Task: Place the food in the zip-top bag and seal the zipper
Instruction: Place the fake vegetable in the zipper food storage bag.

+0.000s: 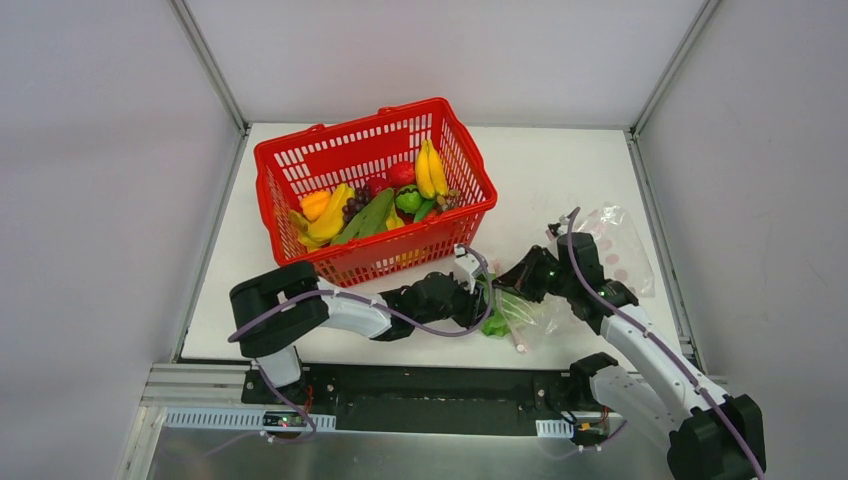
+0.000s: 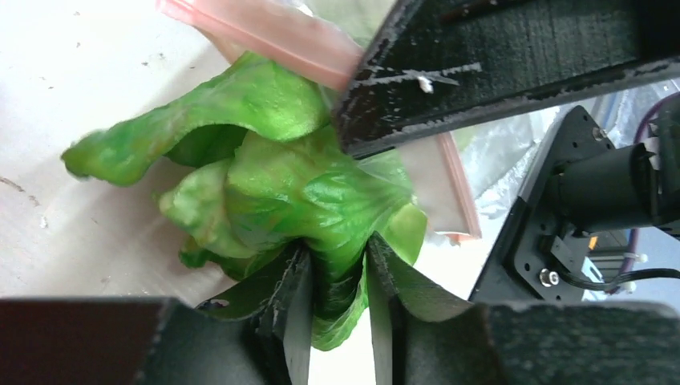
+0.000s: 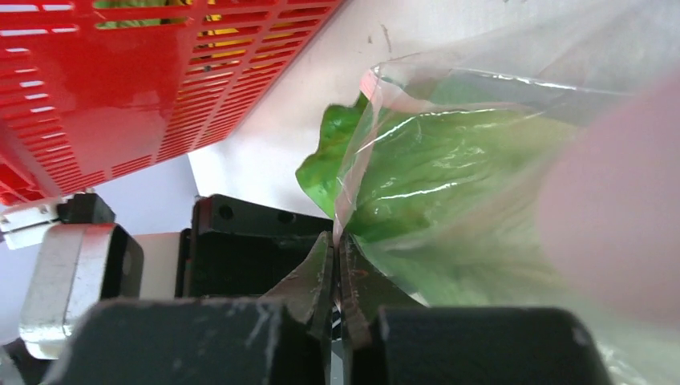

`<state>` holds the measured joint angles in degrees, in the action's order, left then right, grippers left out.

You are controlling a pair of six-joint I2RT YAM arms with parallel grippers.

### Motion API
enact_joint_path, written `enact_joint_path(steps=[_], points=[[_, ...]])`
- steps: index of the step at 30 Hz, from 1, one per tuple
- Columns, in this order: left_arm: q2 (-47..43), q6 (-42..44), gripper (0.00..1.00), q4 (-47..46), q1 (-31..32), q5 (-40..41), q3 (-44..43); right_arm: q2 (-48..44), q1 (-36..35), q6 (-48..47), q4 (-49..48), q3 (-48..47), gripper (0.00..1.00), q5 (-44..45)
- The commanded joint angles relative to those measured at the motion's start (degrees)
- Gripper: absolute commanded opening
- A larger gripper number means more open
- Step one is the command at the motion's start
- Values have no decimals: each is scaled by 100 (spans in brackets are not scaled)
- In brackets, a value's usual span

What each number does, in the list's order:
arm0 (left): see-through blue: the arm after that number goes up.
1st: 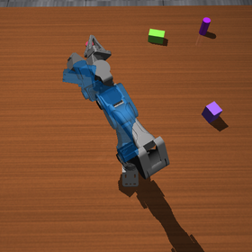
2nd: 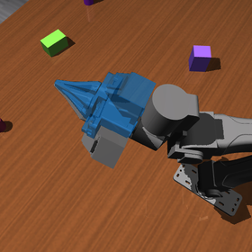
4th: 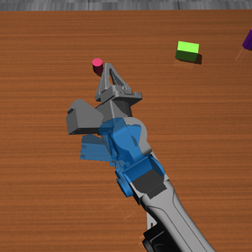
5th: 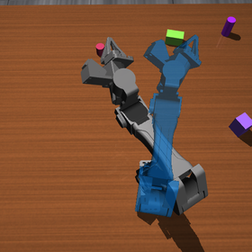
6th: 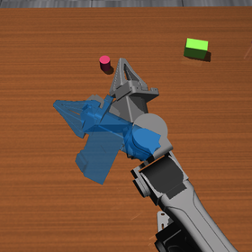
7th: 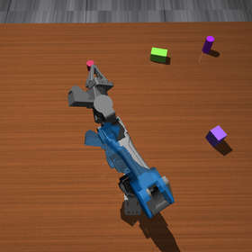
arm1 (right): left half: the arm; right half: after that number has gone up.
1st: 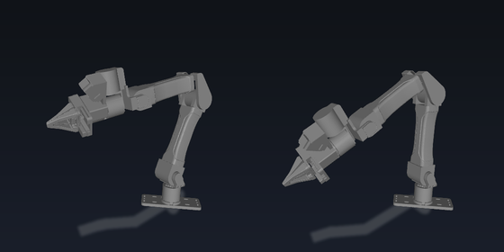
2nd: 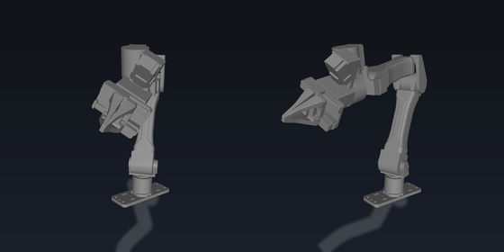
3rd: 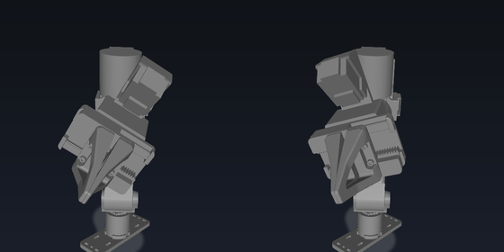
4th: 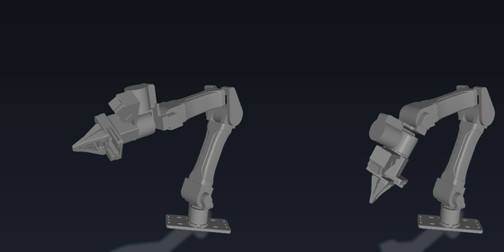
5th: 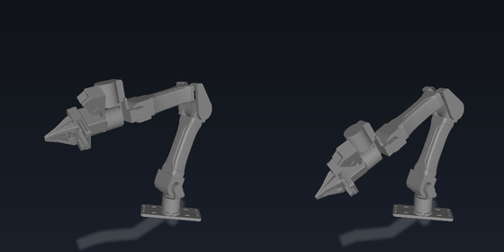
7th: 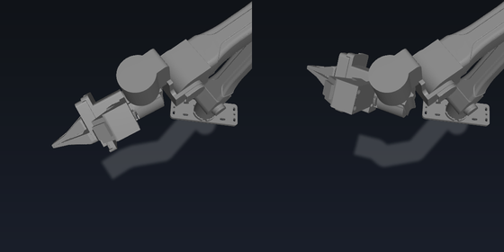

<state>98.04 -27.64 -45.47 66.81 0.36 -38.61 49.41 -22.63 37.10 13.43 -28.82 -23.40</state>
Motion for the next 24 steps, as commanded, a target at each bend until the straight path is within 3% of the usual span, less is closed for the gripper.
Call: enact_joint_path(steps=[1, 8, 12, 14, 18, 21, 24], points=[[-415, 40, 26, -439, 77, -290, -324, -146, -30, 862, -562, -272, 1, -441], [-1245, 271, 25, -220, 105, 315, -34, -684, -14, 1906, -828, -568, 0, -465], [-2021, 670, 27, 536, 120, 399, -151, -601, 9, 2557, -1271, -579, 0, -961], [-2430, 985, 29, 1503, 123, 364, -537, -650, 33, 3069, -1995, -505, 0, -1204], [-3086, 1663, 44, 3328, 138, 442, -1354, -758, 142, 3781, -2562, -605, 0, -1360], [-3458, 1936, 60, 4163, 137, 437, -1690, -828, 244, 4416, -2994, -607, 0, -1356], [-3854, 2046, 66, 4730, 133, 215, -1952, -845, 353, 5003, -3392, -535, 0, -1398]])
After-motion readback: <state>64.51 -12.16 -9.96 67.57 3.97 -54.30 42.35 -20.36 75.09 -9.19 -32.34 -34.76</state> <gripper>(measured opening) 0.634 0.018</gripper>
